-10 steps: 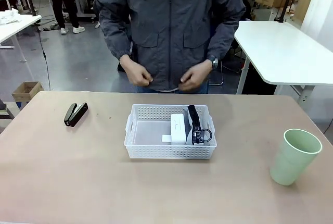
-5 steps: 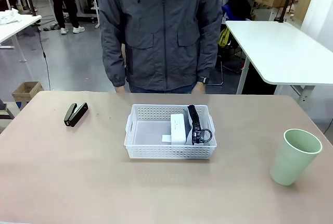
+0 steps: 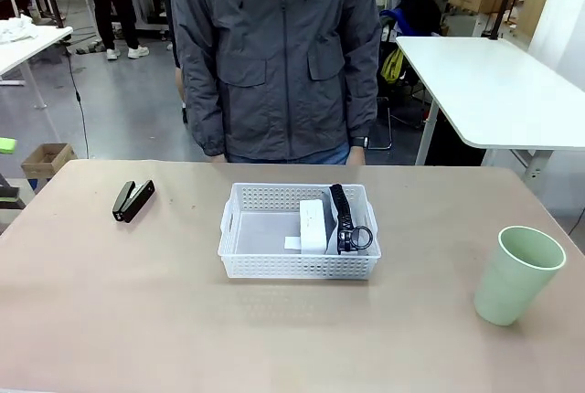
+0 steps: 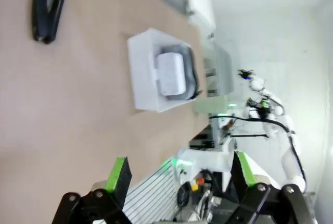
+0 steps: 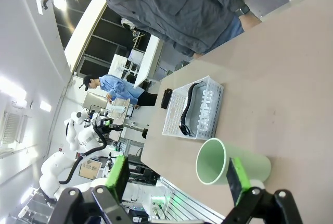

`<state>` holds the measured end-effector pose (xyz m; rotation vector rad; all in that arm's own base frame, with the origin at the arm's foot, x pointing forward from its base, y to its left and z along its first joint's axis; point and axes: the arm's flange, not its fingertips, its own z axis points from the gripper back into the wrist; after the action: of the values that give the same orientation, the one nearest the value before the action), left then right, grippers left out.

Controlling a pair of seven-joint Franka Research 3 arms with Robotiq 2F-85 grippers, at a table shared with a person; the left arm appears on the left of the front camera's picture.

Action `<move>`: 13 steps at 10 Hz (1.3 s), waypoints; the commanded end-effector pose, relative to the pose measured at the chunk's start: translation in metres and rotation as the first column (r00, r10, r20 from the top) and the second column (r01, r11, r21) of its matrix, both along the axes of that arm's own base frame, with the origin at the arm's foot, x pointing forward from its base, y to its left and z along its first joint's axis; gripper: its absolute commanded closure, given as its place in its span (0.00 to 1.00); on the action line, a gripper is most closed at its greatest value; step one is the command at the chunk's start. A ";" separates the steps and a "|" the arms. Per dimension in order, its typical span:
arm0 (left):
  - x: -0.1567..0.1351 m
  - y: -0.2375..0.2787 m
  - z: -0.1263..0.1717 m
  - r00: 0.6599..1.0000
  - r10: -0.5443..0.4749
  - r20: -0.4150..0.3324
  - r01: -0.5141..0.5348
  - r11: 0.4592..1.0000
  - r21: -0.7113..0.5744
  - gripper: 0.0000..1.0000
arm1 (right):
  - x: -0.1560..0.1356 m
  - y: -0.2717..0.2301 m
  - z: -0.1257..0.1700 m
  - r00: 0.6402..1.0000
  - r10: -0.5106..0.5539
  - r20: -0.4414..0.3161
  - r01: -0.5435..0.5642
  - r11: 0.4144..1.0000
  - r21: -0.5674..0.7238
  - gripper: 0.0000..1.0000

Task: Efficiently arrange items inside the basket to fit them all.
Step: Pick up the Stapler and place it inside the Organizing basket.

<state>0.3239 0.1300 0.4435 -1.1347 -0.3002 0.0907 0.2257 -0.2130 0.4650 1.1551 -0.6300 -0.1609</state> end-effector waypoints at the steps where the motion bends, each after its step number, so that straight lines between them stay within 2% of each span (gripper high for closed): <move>1: 0.040 -0.033 0.038 0.948 -0.103 -0.302 0.195 0.936 0.293 0.00 | 0.001 -0.001 0.002 0.999 0.000 0.038 -0.001 1.000 0.006 0.00; 2: 0.061 -0.044 0.043 0.921 -0.010 -0.390 0.186 0.891 0.415 0.00 | 0.001 -0.001 0.002 0.999 0.000 0.038 -0.001 1.000 0.006 0.00; 3: 0.079 -0.054 0.045 0.892 0.083 -0.443 0.173 0.845 0.506 0.00 | 0.001 -0.001 0.002 0.999 0.000 0.038 -0.001 1.000 0.006 0.00; 4: 0.096 -0.066 0.045 0.860 0.155 -0.485 0.206 0.765 0.610 0.00 | 0.001 -0.001 0.002 0.999 0.000 0.038 -0.001 1.000 0.006 0.00; 5: 0.115 -0.083 0.046 0.834 0.311 -0.455 0.156 0.658 0.736 0.00 | 0.001 -0.001 0.002 0.999 0.000 0.038 -0.001 1.000 0.006 0.00; 6: 0.131 -0.099 0.047 0.838 0.360 -0.410 0.159 0.557 0.815 0.00 | 0.001 -0.001 0.002 0.999 0.000 0.038 -0.001 1.000 0.006 0.00; 7: 0.144 -0.114 0.046 0.864 0.360 -0.353 0.140 0.502 0.854 0.00 | 0.001 -0.001 0.002 0.999 0.000 0.038 -0.001 1.000 0.006 0.00; 9: 0.154 -0.132 0.041 0.941 0.276 -0.193 0.051 0.451 0.891 0.00 | 0.001 -0.001 0.002 0.999 0.000 0.038 -0.001 1.000 0.006 0.00; 10: 0.153 -0.139 0.038 0.971 0.211 -0.108 0.004 0.439 0.899 0.00 | 0.001 -0.001 0.002 0.999 0.000 0.038 -0.001 1.000 0.006 0.00; 11: 0.150 -0.141 0.036 0.988 0.143 -0.062 -0.008 0.448 0.894 0.00 | 0.001 -0.001 0.002 0.999 0.000 0.038 -0.001 1.000 0.006 0.00; 12: 0.148 -0.140 0.037 0.996 0.090 -0.002 -0.043 0.490 0.871 0.00 | 0.001 -0.001 0.002 0.999 0.000 0.038 -0.001 1.000 0.006 0.00; 13: 0.145 -0.137 0.041 0.999 0.012 0.036 -0.037 0.557 0.830 0.00 | 0.001 -0.001 0.002 0.999 0.000 0.038 -0.001 1.000 0.006 0.00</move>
<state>0.4838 -0.0210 0.4917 -0.0427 -0.2952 0.0288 0.2255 -0.2132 0.4651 1.1552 -0.6305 -0.1614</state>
